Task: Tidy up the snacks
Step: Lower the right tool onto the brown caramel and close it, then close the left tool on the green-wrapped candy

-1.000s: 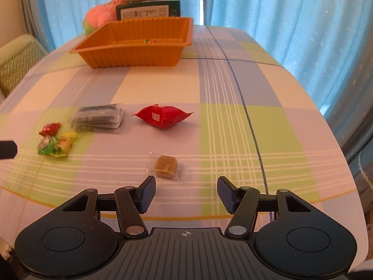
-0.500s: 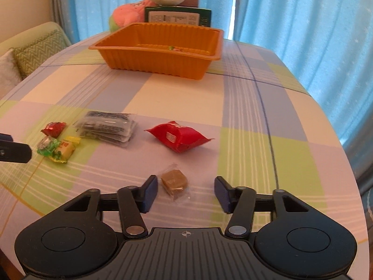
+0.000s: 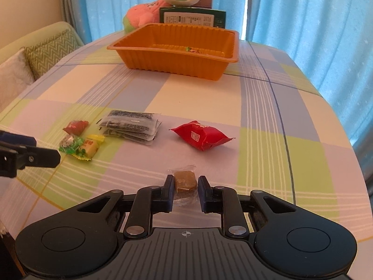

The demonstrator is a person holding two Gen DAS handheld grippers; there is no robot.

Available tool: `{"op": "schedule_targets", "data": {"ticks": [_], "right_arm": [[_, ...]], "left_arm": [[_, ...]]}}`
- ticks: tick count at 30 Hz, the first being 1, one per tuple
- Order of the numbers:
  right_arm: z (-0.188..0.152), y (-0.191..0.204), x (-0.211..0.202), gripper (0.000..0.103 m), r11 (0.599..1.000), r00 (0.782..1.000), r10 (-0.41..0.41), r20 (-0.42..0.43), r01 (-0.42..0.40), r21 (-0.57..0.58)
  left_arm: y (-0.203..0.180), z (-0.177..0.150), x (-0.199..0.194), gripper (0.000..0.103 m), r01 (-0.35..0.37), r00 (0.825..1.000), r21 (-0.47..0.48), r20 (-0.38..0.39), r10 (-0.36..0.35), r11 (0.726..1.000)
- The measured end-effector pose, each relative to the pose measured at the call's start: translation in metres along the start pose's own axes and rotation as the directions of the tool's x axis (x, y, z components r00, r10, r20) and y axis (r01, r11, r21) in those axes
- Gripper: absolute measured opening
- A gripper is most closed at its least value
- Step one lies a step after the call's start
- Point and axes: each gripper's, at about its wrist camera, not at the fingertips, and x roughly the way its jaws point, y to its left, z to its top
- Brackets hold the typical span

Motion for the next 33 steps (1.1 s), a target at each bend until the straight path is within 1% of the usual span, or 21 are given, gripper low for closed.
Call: {"op": "schedule_targets", "data": {"ticks": [1, 5, 9, 14, 19, 20, 23, 33], "right_arm": [[0.000, 0.000, -0.001, 0.022, 1.000, 1.000, -0.001, 0.003, 0.001, 0.013], [-0.002, -0.001, -0.004, 0.022, 0.999, 1.000, -0.003, 0.007, 0.003, 0.035], [-0.004, -0.001, -0.004, 0.022, 0.999, 1.000, -0.004, 0.005, 0.004, 0.036], [-0.004, -0.001, -0.004, 0.022, 0.999, 1.000, -0.008, 0.005, 0.008, 0.039], [-0.005, -0.001, -0.002, 0.022, 0.999, 1.000, -0.010, -0.001, 0.010, 0.043], [-0.005, -0.002, -0.002, 0.022, 0.999, 1.000, -0.010, -0.001, 0.010, 0.044], [-0.004, -0.003, -0.002, 0.022, 0.999, 1.000, -0.011, 0.001, 0.011, 0.048], [0.002, 0.004, -0.012, 0.022, 0.999, 1.000, -0.003, 0.031, 0.001, 0.053]], "left_arm": [[-0.001, 0.000, 0.001, 0.068, 0.002, 1.000, 0.006, 0.003, -0.002, 1.000], [-0.002, 0.000, 0.005, 0.057, 0.006, 1.000, 0.024, 0.009, -0.007, 1.000], [-0.002, 0.006, 0.013, 0.052, 0.007, 1.000, 0.039, 0.015, -0.008, 0.999], [0.003, 0.014, 0.024, 0.040, 0.023, 1.000, 0.003, 0.005, -0.023, 1.000], [0.005, 0.014, 0.034, 0.030, 0.042, 0.999, -0.007, -0.023, -0.042, 0.999], [0.005, 0.014, 0.034, 0.025, 0.044, 0.999, -0.006, -0.023, -0.044, 0.999], [0.003, 0.012, 0.031, 0.023, 0.036, 0.999, 0.001, -0.020, -0.036, 0.999], [-0.001, 0.015, 0.006, 0.023, 0.031, 0.999, 0.008, 0.017, -0.031, 1.000]]}}
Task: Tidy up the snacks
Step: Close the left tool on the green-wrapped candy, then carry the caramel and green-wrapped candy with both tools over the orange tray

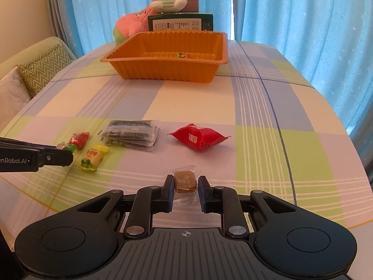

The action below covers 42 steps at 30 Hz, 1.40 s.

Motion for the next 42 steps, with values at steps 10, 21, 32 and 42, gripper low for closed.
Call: {"op": "schedule_targets", "data": {"ticks": [10, 21, 32, 42], "right_arm": [[0.020, 0.010, -0.018, 0.022, 1.000, 0.999, 0.010, 0.054, -0.010, -0.002], [0.054, 0.017, -0.022, 0.022, 1.000, 0.994, 0.024, 0.105, -0.022, -0.022], [0.137, 0.006, 0.004, 0.022, 0.999, 0.985, 0.034, 0.169, -0.033, -0.009], [0.205, -0.017, 0.045, 0.022, 0.999, 0.984, 0.020, 0.177, -0.026, 0.031]], "left_arm": [[-0.005, 0.019, -0.015, 0.022, 0.020, 0.999, 0.008, 0.042, -0.021, 1.000], [-0.006, 0.057, -0.020, 0.022, 0.041, 0.995, 0.041, 0.085, -0.044, 0.998], [-0.002, 0.133, -0.003, 0.023, 0.042, 0.988, 0.094, 0.146, -0.055, 0.995], [0.006, 0.195, 0.034, 0.023, 0.049, 0.987, 0.120, 0.149, -0.067, 0.992]]}}
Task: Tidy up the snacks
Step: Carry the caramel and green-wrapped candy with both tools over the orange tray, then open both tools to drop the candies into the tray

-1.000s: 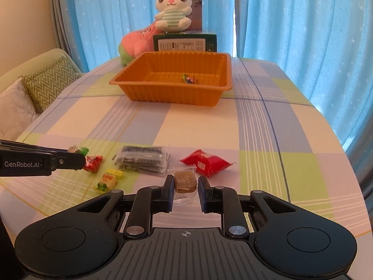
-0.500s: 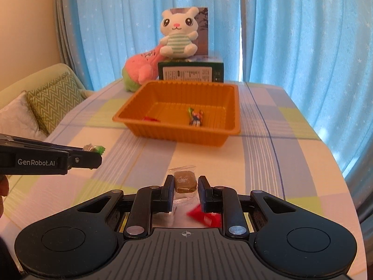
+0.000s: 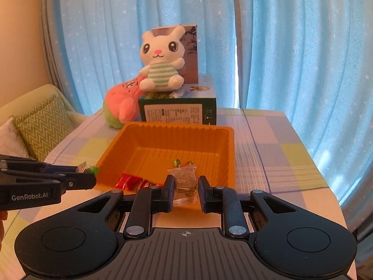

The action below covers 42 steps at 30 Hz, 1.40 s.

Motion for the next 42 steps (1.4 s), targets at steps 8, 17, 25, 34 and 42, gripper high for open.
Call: {"op": "schedule_targets", "data": {"ticks": [8, 17, 25, 34, 42], "right_arm": [[0.020, -0.019, 0.040, 0.022, 0.996, 0.999, -0.010, -0.048, 0.014, 0.088], [0.021, -0.025, 0.059, 0.022, 0.991, 0.998, -0.006, -0.067, 0.015, 0.134], [0.018, -0.031, 0.067, 0.022, 0.988, 0.997, -0.009, -0.082, 0.022, 0.154], [0.025, -0.032, 0.072, 0.022, 0.985, 0.997, -0.010, -0.076, 0.023, 0.171], [0.023, -0.045, 0.056, 0.063, 0.968, 0.999, 0.000, -0.051, 0.013, 0.251]], "left_arm": [[0.019, 0.028, 0.044, 0.023, 0.031, 0.999, -0.038, -0.035, -0.032, 0.999], [0.034, 0.029, 0.080, 0.031, 0.041, 0.995, -0.107, -0.091, -0.051, 0.993], [0.046, 0.022, 0.074, 0.046, 0.016, 0.997, -0.135, -0.075, -0.027, 0.991], [0.047, 0.021, 0.059, 0.046, 0.004, 0.999, -0.125, -0.037, -0.008, 0.992], [0.041, 0.006, 0.043, 0.046, -0.016, 0.999, -0.104, -0.032, 0.013, 0.994]]}}
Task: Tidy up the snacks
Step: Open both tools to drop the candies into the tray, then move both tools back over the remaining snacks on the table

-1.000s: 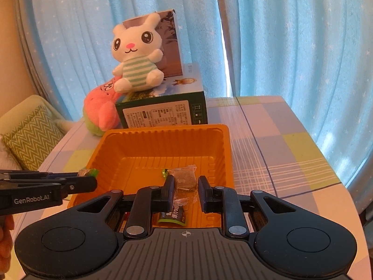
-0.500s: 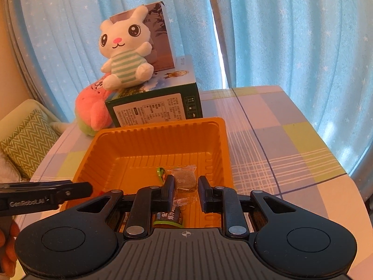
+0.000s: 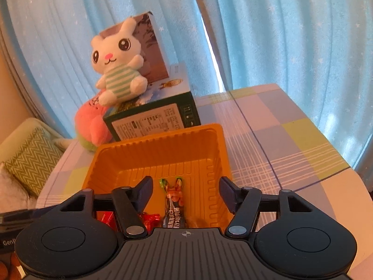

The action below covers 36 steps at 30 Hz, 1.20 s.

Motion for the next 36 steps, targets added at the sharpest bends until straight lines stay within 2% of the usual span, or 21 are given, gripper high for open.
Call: {"op": "schedule_targets", "data": {"ticks": [6, 14, 20, 26, 36], "right_arm": [[-0.018, -0.009, -0.034, 0.063, 0.999, 1.000, -0.017, -0.010, 0.018, 0.036], [-0.058, -0.009, -0.096, 0.063, 0.997, 0.999, -0.037, -0.028, 0.039, 0.065], [-0.087, -0.006, -0.147, 0.063, 0.995, 0.999, -0.039, -0.023, 0.041, 0.088], [-0.121, -0.003, -0.189, 0.063, 0.995, 0.998, -0.047, -0.031, 0.049, 0.084], [-0.169, 0.008, -0.223, 0.063, 0.997, 0.997, -0.048, -0.062, 0.052, 0.062]], "left_arm": [[-0.005, -0.021, -0.026, 0.046, -0.020, 1.000, -0.006, 0.006, 0.020, 1.000], [-0.023, -0.055, -0.078, 0.048, -0.032, 0.999, -0.019, 0.025, 0.032, 0.999], [-0.027, -0.085, -0.121, 0.051, -0.011, 1.000, -0.125, 0.028, 0.015, 0.992], [-0.028, -0.118, -0.159, 0.053, -0.035, 0.999, -0.166, 0.035, 0.041, 0.986], [-0.027, -0.173, -0.192, 0.053, -0.075, 0.997, -0.149, -0.002, 0.075, 0.986]]}}
